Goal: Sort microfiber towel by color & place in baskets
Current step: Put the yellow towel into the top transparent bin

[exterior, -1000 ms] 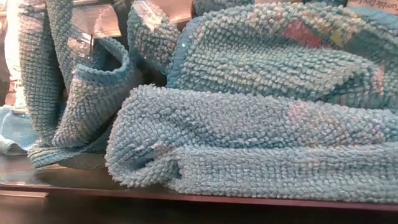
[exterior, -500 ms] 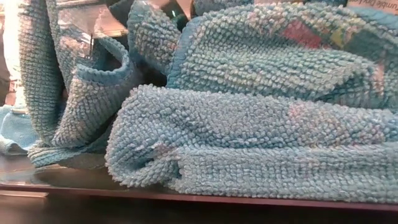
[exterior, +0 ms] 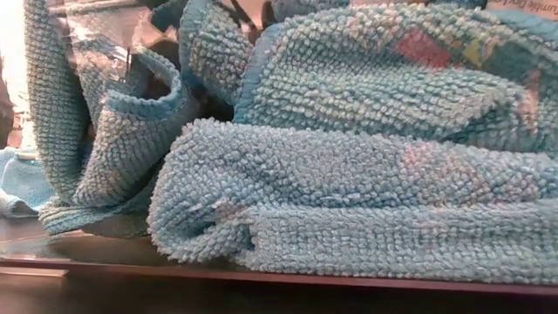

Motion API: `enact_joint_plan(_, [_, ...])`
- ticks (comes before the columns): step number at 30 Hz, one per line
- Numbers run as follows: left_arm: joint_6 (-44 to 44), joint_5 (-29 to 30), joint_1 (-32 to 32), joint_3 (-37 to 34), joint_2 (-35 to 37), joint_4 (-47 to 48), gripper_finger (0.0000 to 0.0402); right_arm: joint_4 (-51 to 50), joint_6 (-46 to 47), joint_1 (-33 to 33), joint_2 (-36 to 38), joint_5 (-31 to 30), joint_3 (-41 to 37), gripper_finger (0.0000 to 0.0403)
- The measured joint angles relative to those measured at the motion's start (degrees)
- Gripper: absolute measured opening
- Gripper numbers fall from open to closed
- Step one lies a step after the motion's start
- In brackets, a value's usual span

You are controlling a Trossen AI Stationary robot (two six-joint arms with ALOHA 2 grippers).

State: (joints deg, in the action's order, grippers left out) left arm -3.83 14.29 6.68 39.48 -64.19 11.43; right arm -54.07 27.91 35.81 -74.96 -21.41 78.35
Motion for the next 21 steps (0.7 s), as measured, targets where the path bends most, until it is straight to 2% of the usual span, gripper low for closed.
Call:
enact_joint_plan(10, [-8.4, 5.7, -0.3, 0.1, 3.5, -9.2, 0.0010, 0.0, 0.2, 0.0, 0.0, -2.8, 0.0, 0.0200])
enact_joint_plan(21, [-14.8, 4.2, -6.8, 0.1, 3.7, -21.9, 0.0010, 0.7, 0.2, 0.0, -1.1, -4.6, 0.0, 0.0200])
